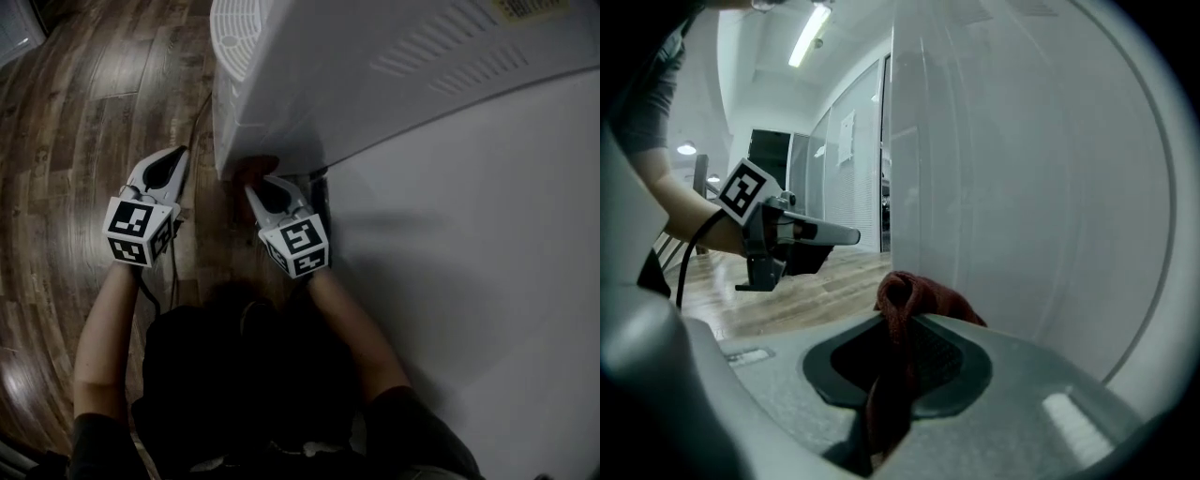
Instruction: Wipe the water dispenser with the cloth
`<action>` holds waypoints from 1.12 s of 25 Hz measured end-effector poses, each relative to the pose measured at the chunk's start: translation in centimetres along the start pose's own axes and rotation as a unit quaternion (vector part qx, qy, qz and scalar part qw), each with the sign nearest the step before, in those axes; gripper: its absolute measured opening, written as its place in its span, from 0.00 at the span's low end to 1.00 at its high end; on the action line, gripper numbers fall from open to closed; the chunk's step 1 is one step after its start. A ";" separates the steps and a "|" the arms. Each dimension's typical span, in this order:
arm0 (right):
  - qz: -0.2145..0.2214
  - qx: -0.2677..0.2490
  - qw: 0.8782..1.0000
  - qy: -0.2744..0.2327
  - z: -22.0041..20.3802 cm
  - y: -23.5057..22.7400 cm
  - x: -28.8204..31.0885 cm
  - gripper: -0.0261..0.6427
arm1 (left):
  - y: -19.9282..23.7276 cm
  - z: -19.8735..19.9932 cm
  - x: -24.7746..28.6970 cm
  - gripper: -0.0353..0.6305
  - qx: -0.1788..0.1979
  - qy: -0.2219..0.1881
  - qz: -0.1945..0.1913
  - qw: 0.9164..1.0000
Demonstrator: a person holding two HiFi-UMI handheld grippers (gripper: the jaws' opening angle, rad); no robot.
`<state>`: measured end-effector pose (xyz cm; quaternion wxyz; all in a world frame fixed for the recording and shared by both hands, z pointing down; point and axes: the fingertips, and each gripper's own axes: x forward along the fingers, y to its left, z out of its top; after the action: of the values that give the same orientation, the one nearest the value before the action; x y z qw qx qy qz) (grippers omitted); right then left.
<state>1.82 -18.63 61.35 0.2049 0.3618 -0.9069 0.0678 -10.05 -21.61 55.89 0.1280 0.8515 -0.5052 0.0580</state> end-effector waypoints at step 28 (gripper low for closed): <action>-0.032 0.086 0.995 -0.037 38.5 6.0 -27.1 0.11 | -15.0 38.1 -20.3 0.08 -0.042 -0.018 -0.047 0.998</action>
<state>2.99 -7.70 15.19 0.1416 0.4089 -0.8928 0.1254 -7.93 -8.14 12.26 0.1571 0.8690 -0.4689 0.0159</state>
